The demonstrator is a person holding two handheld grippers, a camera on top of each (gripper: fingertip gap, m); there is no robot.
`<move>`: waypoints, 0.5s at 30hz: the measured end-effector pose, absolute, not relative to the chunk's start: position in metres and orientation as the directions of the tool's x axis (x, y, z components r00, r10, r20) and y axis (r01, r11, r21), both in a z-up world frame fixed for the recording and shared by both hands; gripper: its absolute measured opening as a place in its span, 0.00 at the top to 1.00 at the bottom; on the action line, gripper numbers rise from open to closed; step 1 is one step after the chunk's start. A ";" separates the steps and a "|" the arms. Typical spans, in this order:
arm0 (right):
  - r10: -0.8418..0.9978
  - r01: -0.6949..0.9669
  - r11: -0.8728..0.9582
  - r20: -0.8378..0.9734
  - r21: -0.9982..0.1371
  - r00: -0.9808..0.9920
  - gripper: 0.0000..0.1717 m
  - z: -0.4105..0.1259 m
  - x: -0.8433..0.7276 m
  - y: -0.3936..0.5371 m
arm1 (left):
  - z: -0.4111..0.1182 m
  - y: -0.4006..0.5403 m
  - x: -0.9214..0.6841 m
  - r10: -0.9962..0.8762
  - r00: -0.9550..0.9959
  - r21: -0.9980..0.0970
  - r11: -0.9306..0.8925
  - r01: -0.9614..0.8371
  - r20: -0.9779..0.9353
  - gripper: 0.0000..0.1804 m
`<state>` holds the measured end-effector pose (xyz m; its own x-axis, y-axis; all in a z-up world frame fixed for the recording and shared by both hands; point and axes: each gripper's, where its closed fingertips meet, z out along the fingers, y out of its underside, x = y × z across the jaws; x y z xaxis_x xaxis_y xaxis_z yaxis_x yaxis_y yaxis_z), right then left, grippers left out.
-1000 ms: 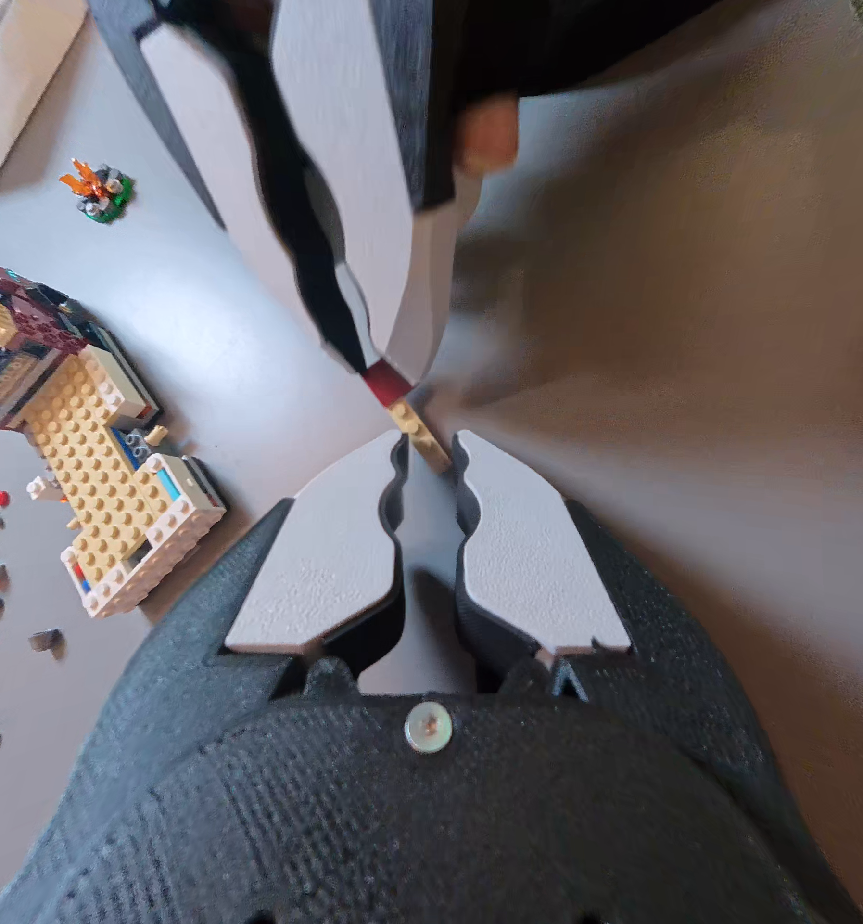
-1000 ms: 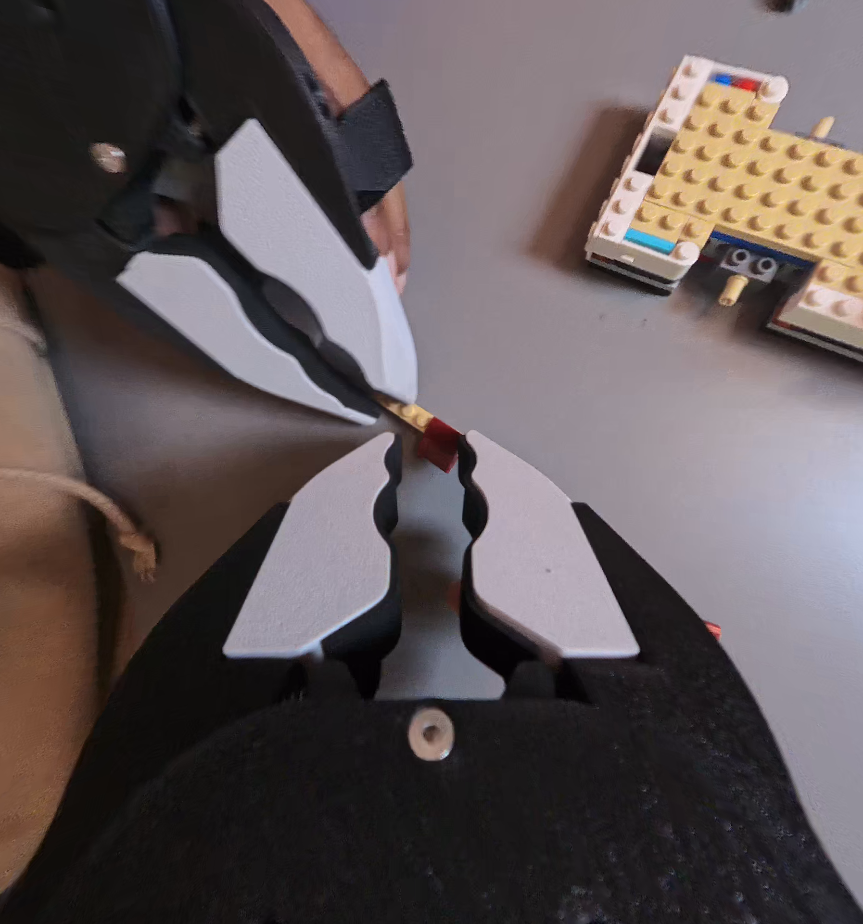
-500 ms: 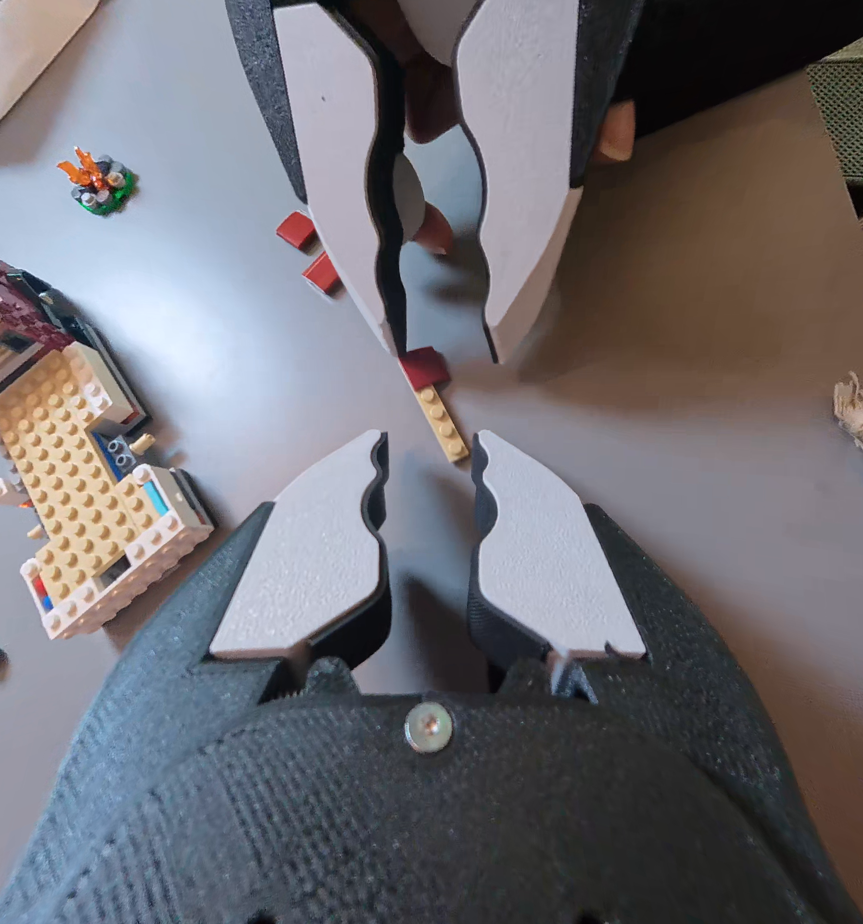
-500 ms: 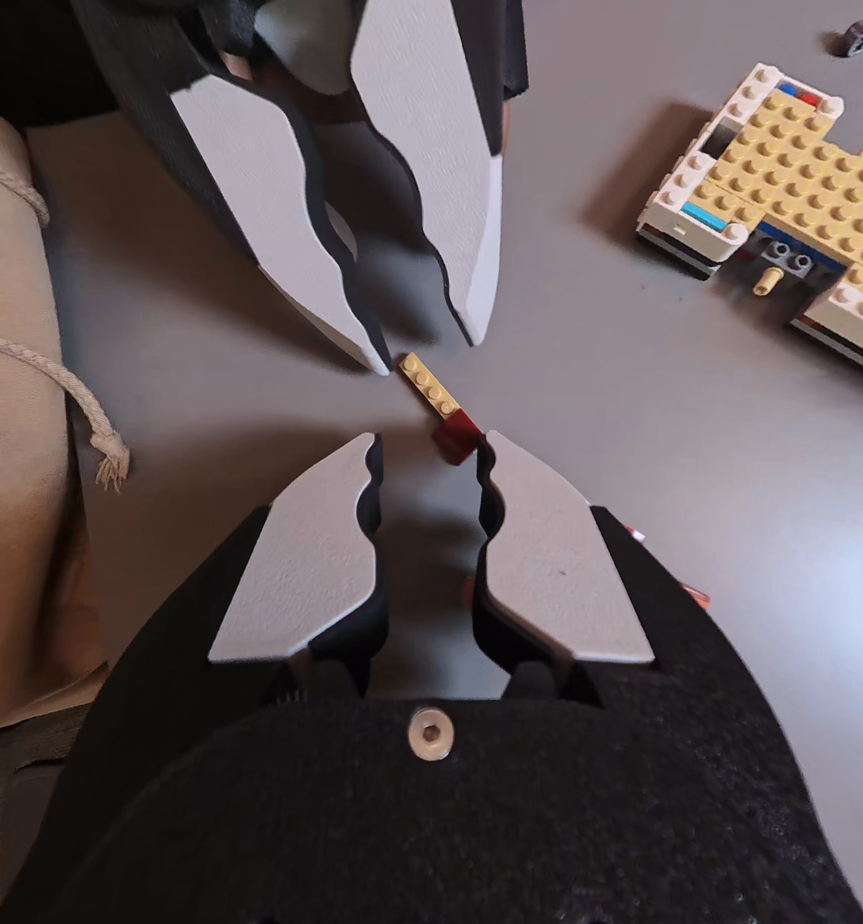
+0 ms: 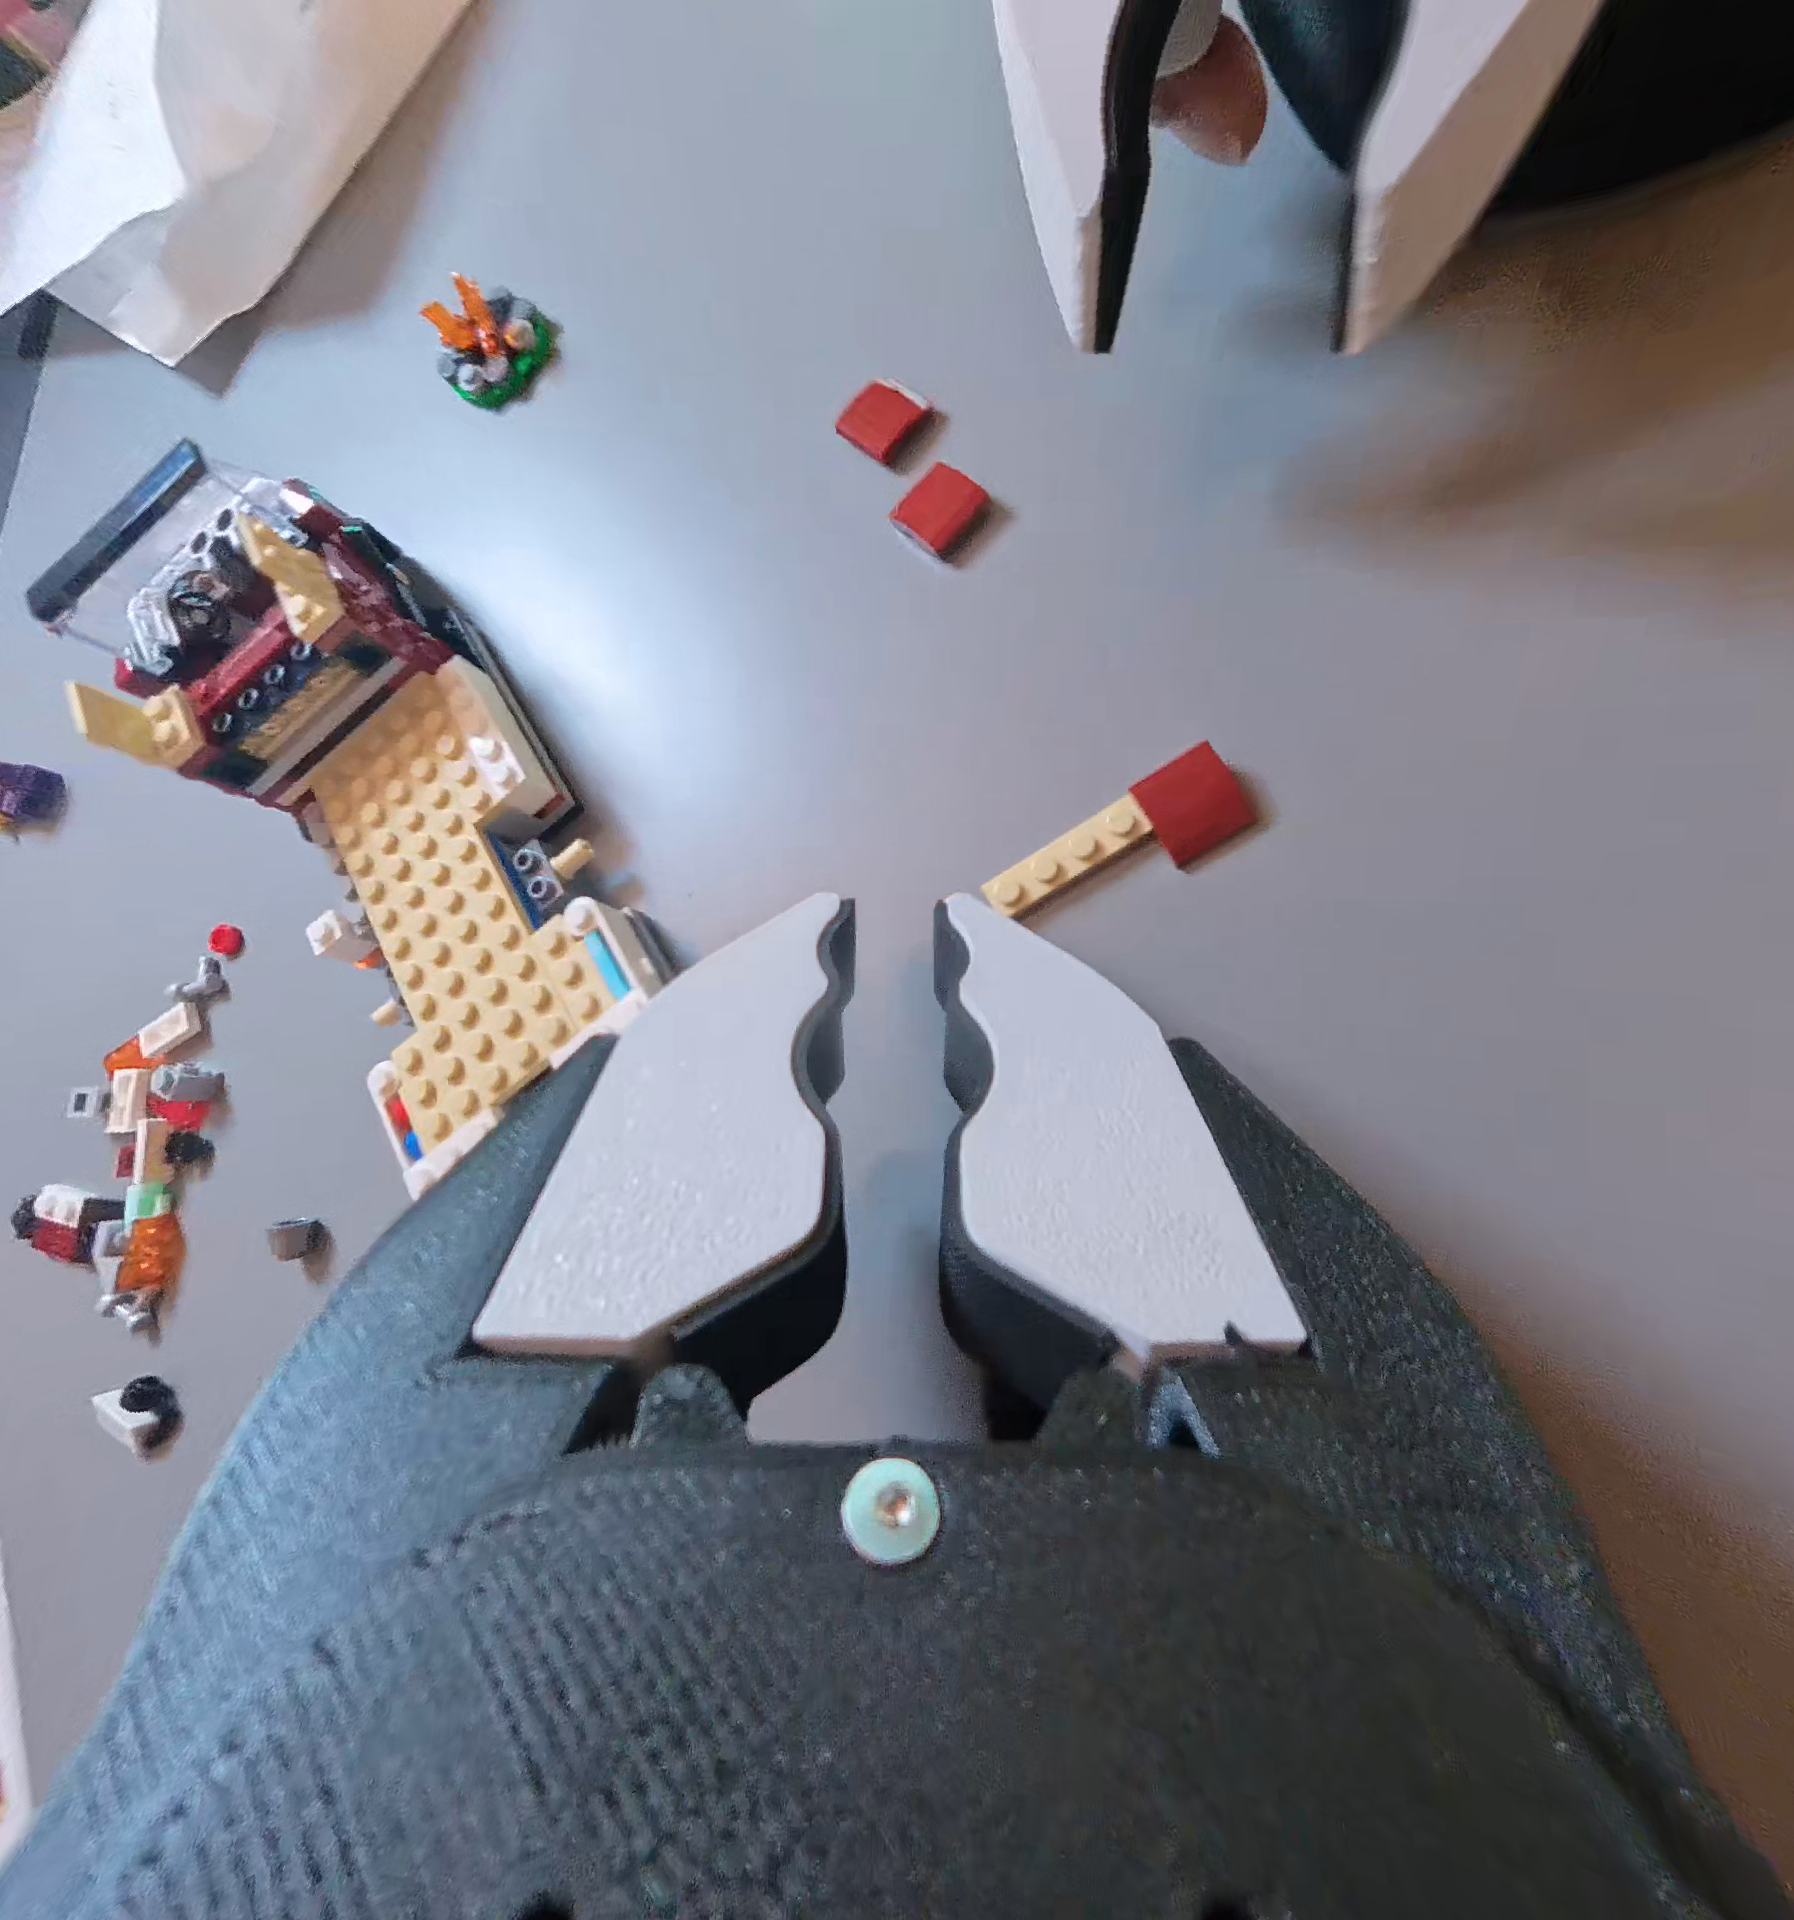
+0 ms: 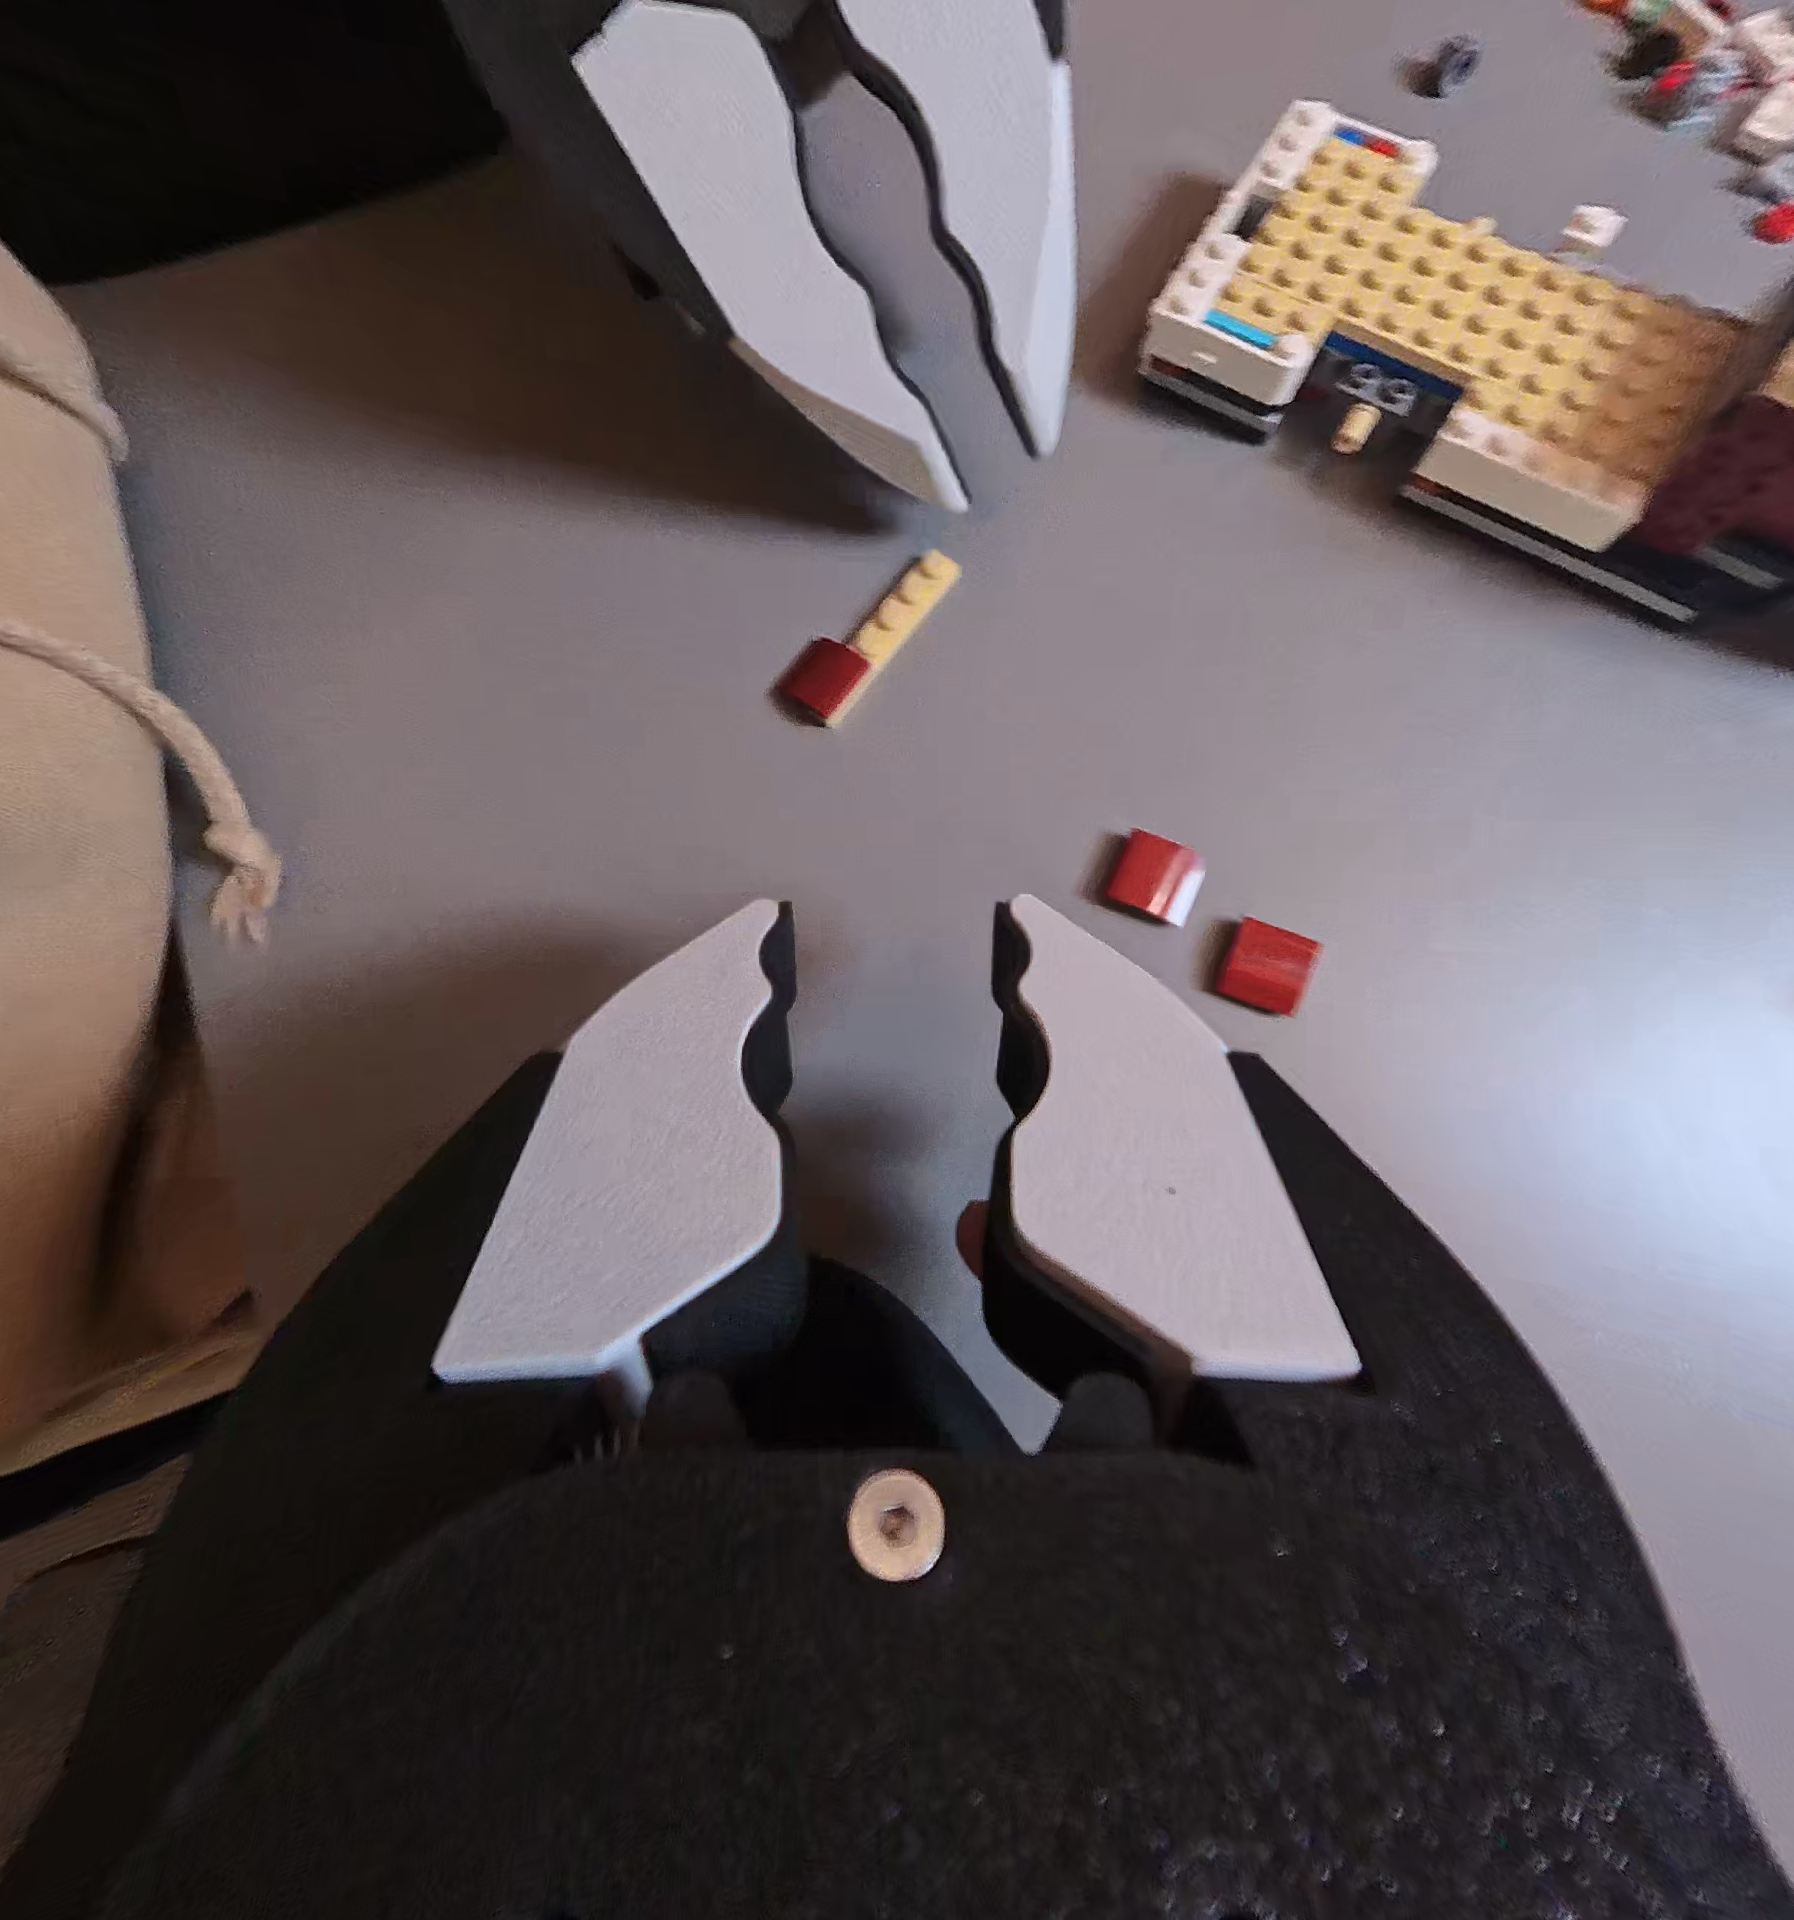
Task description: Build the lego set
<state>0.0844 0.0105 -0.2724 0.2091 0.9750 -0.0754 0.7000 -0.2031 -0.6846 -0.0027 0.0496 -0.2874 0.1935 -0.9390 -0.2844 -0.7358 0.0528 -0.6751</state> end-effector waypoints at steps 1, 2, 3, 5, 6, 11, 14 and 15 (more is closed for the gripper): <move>0.970 0.704 -0.201 -0.037 -0.681 0.240 0.81 -0.272 0.090 0.019 | -0.284 0.050 -0.003 -0.943 0.210 -0.699 0.031 -0.714 -0.257 0.92; 0.966 0.711 -0.191 -0.002 -0.676 0.257 0.83 -0.273 0.094 0.026 | -0.281 0.049 -0.003 -0.946 0.223 -0.719 0.014 -0.695 -0.234 0.92; 0.967 0.723 -0.178 0.020 -0.668 0.256 0.84 -0.275 0.095 0.030 | -0.279 0.049 -0.003 -0.948 0.231 -0.732 0.003 -0.681 -0.219 0.92; 0.966 0.759 -0.166 0.049 -0.630 0.253 0.84 -0.283 0.097 0.040 | -0.277 0.046 -0.004 -0.950 0.242 -0.747 -0.015 -0.664 -0.196 0.90; 0.964 0.774 -0.176 0.055 -0.608 0.262 0.84 -0.288 0.097 0.047 | -0.277 0.044 -0.004 -0.952 0.246 -0.754 -0.027 -0.657 -0.180 0.90; 0.969 0.820 -0.199 0.017 -0.536 0.246 0.85 -0.302 0.087 0.058 | -0.274 0.030 -0.005 -0.956 0.262 -0.771 -0.068 -0.633 -0.131 0.89; 0.978 0.835 -0.171 0.009 -0.524 0.207 0.90 -0.301 0.078 0.056 | -0.273 0.023 -0.004 -0.957 0.263 -0.776 -0.071 -0.627 -0.125 0.88; 0.985 0.835 -0.142 0.010 -0.531 0.174 0.90 -0.301 0.074 0.054 | -0.274 0.023 -0.004 -0.957 0.261 -0.774 -0.069 -0.629 -0.127 0.88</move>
